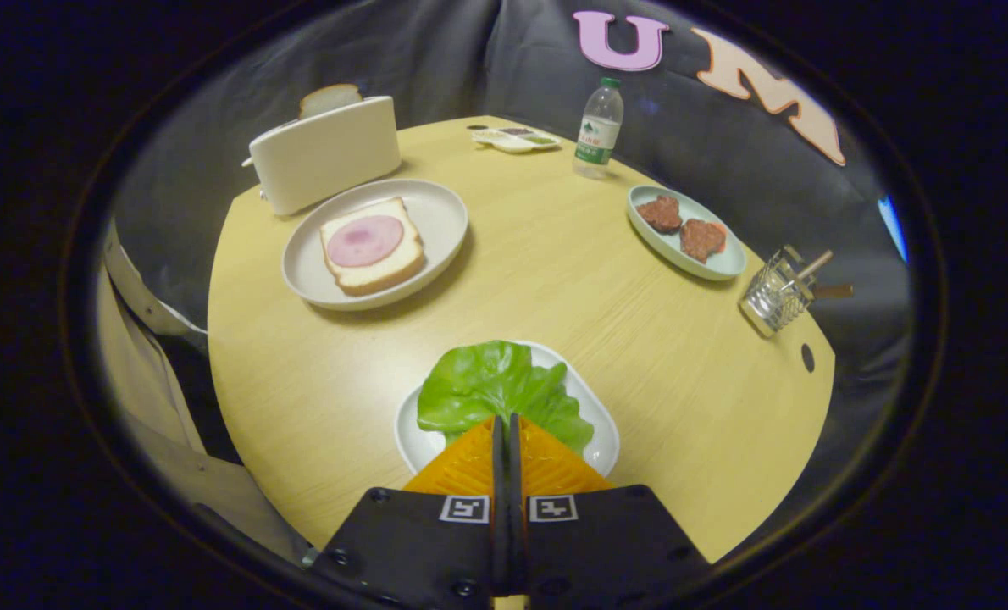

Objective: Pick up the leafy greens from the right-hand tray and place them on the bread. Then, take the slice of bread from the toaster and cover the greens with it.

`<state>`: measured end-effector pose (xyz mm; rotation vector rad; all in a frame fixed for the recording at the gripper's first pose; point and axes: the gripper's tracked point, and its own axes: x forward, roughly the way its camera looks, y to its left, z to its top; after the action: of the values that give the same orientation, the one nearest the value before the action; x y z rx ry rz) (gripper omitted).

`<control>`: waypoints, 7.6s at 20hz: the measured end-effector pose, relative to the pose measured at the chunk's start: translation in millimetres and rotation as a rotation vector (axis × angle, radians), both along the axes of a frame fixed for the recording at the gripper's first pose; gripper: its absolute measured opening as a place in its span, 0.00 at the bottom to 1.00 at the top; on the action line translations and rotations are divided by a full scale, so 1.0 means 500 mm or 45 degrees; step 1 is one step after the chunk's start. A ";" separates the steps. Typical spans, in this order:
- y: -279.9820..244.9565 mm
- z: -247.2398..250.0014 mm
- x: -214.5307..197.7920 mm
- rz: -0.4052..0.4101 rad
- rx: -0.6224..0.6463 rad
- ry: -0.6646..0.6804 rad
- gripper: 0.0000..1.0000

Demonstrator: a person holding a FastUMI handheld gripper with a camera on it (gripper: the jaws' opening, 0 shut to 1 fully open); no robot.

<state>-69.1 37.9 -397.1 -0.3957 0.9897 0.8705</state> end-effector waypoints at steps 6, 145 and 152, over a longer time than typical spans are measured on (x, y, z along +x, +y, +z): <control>0.054 0.070 0.027 0.004 0.078 -0.042 0.04; 0.510 0.183 0.033 -0.818 0.626 0.371 0.06; 0.462 0.116 0.027 -0.890 0.537 0.367 0.10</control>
<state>-55.5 268.8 -339.1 0.4331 1.0729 0.4740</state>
